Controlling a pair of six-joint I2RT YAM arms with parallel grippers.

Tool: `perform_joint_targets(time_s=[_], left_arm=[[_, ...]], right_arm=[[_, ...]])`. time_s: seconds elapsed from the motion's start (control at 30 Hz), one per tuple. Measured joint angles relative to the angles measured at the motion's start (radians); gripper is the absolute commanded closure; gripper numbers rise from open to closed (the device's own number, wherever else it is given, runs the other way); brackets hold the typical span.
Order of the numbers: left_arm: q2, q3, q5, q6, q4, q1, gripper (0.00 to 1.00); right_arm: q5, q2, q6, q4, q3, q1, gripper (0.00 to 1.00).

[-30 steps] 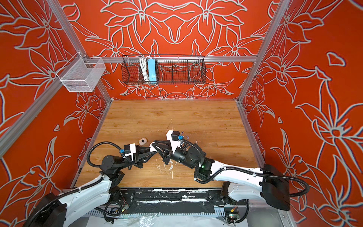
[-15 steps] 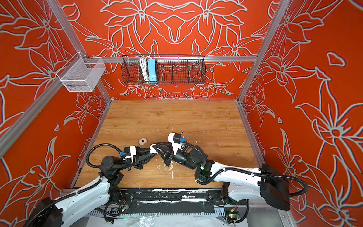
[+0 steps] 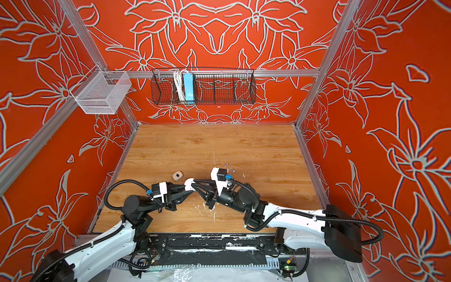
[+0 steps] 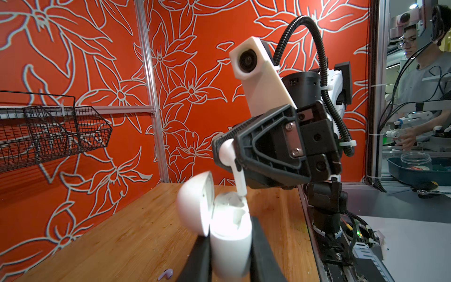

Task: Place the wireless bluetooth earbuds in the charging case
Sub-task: 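Lower the earbud stem-first into the open case held by the left gripper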

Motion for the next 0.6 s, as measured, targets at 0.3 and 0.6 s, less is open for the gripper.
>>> perform_joint_targets(time_s=[0.3,0.6], left_arm=[[-0.013,0.000,-0.008,0.000,-0.019,-0.001,1.00],[-0.036,-0.005,-0.036,-0.005,-0.027,-0.006,1.00]], right_arm=[[0.002,0.038,0.000,0.032,0.000,0.000,0.86],[0.006,0.062,0.001,0.076,0.000,0.000,0.86]])
